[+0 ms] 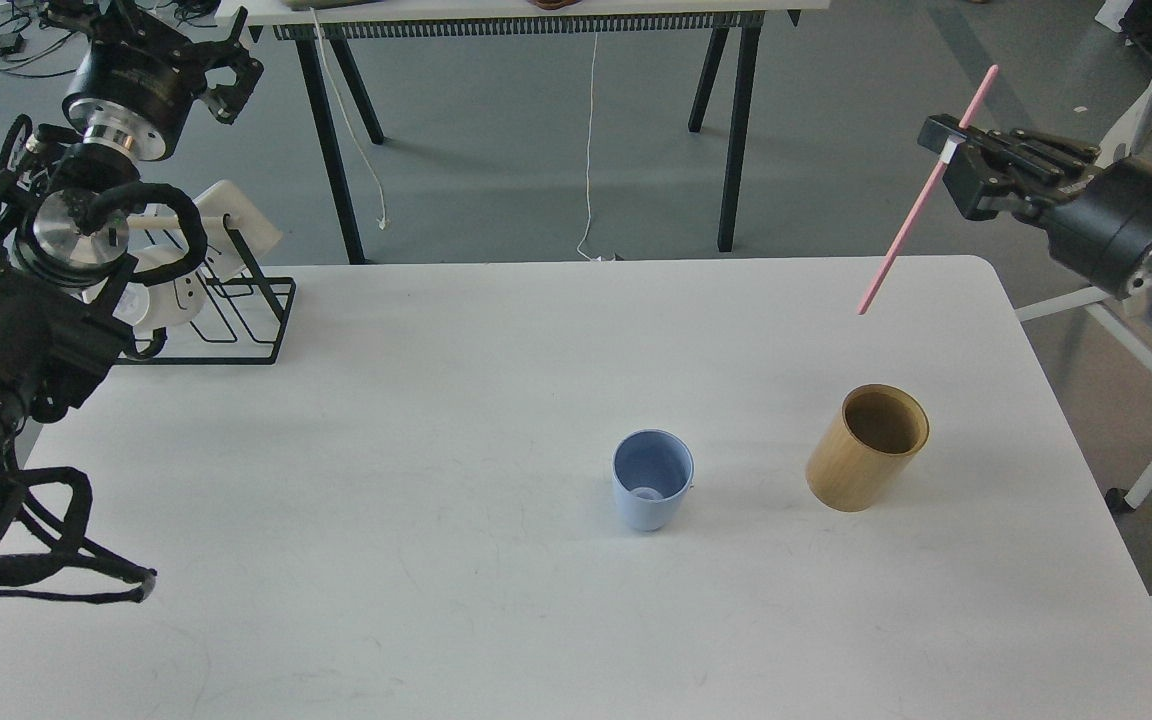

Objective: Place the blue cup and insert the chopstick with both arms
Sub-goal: 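Move the straw over the blue cup and lower it inside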

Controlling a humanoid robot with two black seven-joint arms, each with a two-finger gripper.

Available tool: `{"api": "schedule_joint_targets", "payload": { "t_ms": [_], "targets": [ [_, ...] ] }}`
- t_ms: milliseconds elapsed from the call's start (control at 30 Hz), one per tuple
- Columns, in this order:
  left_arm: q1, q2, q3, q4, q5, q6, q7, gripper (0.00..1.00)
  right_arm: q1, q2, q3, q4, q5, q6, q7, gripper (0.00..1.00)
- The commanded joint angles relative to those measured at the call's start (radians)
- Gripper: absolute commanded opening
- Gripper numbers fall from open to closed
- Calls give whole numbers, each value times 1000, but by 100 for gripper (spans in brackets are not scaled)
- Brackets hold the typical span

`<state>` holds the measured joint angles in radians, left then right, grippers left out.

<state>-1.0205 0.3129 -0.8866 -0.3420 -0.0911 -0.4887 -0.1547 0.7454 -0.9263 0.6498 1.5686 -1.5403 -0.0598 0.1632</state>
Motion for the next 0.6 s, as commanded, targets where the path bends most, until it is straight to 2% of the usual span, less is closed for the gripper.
{"api": "schedule_joint_targets", "payload": {
  "t_ms": [0,200,567],
  "targets": [
    [-1,0,0,0,1,0,1,99,-4,125,-21,-2,11,3,-2,1],
    [0,2,2,0,-1,0,1,99,-4,233,-142,-27,0,6,-27,1],
    [-1,-2,2,-9,-1,0,0,99,-24,279,-214,-85,-6,6,-25,1]
  ]
}}
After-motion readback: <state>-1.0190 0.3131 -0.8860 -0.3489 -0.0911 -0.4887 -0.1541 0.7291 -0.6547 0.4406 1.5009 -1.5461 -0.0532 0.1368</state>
